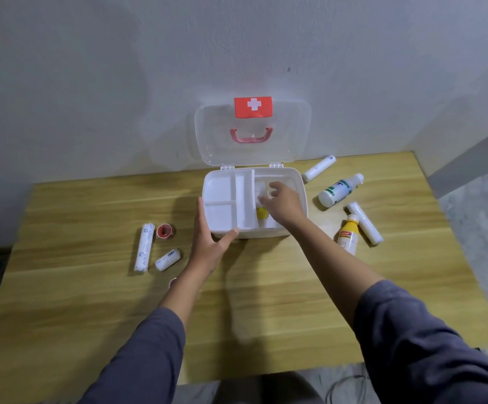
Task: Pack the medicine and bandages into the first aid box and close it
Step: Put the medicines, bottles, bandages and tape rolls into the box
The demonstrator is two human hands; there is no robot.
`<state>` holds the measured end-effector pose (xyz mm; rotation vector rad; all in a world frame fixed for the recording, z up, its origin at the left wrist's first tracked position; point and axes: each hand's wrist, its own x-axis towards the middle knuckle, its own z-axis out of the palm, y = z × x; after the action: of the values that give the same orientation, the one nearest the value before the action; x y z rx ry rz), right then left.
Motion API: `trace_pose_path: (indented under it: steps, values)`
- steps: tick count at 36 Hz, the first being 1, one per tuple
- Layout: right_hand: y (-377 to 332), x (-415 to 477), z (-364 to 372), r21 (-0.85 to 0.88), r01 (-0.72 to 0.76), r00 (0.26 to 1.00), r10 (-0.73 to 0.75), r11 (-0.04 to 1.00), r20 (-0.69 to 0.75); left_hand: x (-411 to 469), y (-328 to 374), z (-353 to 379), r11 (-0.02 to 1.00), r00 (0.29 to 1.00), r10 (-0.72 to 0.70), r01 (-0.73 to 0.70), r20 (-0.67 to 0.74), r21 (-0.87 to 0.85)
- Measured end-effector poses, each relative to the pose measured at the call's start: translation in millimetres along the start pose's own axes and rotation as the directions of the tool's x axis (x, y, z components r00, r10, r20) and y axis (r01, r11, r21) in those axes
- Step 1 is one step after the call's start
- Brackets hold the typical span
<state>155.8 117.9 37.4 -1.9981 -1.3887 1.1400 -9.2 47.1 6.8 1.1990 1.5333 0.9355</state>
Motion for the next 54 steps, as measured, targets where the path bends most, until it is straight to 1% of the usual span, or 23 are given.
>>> trace_pose_path:
  steps: [3,6,9,11,16,20,22,24,26,30,33,35,38,40,42,44,47,51,54]
  values:
    - [2,-11,-19,0.129,0.125,0.977,-0.1,0.984,-0.19,0,1,0,1.0,1.0,0.018,-0.018,0.002,0.01]
    - [19,-26,-40,0.204,0.211,0.916,-0.121,0.956,-0.382,0,0,-1,1.0,1.0,0.02,-0.02,-0.005,0.024]
    - [55,-38,-54,0.193,0.199,0.861,-0.077,0.961,-0.503,0,-1,0,1.0,1.0,0.009,-0.008,-0.009,0.028]
    - [83,-44,-58,0.164,0.145,0.85,-0.038,0.976,-0.526,0,-2,1,1.0,1.0,0.006,-0.006,-0.01,0.022]
    - [136,-53,-51,0.079,-0.024,0.868,0.06,0.997,-0.492,1,-6,0,1.0,1.0,0.004,-0.004,-0.009,0.015]
    - [146,-57,-39,0.061,-0.082,0.879,0.101,0.995,-0.466,2,-6,0,1.0,1.0,-0.014,0.014,-0.004,-0.002]
    - [144,-55,-38,0.027,-0.089,0.894,0.092,0.996,-0.438,2,-6,0,1.0,1.0,-0.018,0.018,0.0,-0.004]
    - [142,-52,-40,0.034,-0.07,0.913,0.078,0.997,-0.401,2,-6,0,1.0,1.0,-0.015,0.015,0.007,0.001]
    - [136,-52,-45,0.098,-0.02,0.918,0.058,0.995,-0.393,3,-5,-1,1.0,1.0,-0.008,0.008,0.007,0.006]
    - [108,-54,-58,0.204,0.142,0.89,-0.035,0.969,-0.455,3,-4,-2,1.0,1.0,-0.026,0.026,0.013,0.015]
    - [77,-55,-70,0.32,0.296,0.864,-0.108,0.9,-0.493,2,-4,-2,0.999,0.999,-0.034,0.034,0.011,0.003]
    - [56,-56,-75,0.332,0.376,0.85,-0.179,0.865,-0.496,1,-2,-2,0.999,0.999,-0.04,0.04,0.008,-0.001]
    - [33,-57,-71,0.269,0.454,0.847,-0.318,0.849,-0.426,0,-1,-2,0.999,0.999,-0.05,0.05,0.01,-0.012]
    - [28,-57,-59,0.227,0.45,0.873,-0.372,0.864,-0.317,0,-1,-2,0.998,0.998,-0.055,0.055,0.009,-0.01]
    - [26,-56,-44,0.146,0.452,0.884,-0.42,0.88,-0.203,0,-2,-1,0.999,0.999,-0.051,0.051,0.006,-0.003]
    - [25,-56,-30,0.112,0.45,0.892,-0.437,0.886,-0.118,0,-2,-2,0.999,0.999,-0.051,0.051,0.005,0.009]
    - [22,-55,-14,0.093,0.416,0.909,-0.413,0.905,-0.055,0,-2,-2,0.998,0.998,-0.055,0.055,0.002,0.014]
    - [22,-52,-6,-0.081,0.356,0.934,-0.357,0.931,0.005,-2,-1,0,0.999,0.999,-0.037,0.037,-0.011,0.003]
    - [19,-49,-9,-0.108,0.338,0.941,-0.339,0.935,0.015,-2,0,1,1.0,1.0,-0.016,0.016,-0.017,0.019]
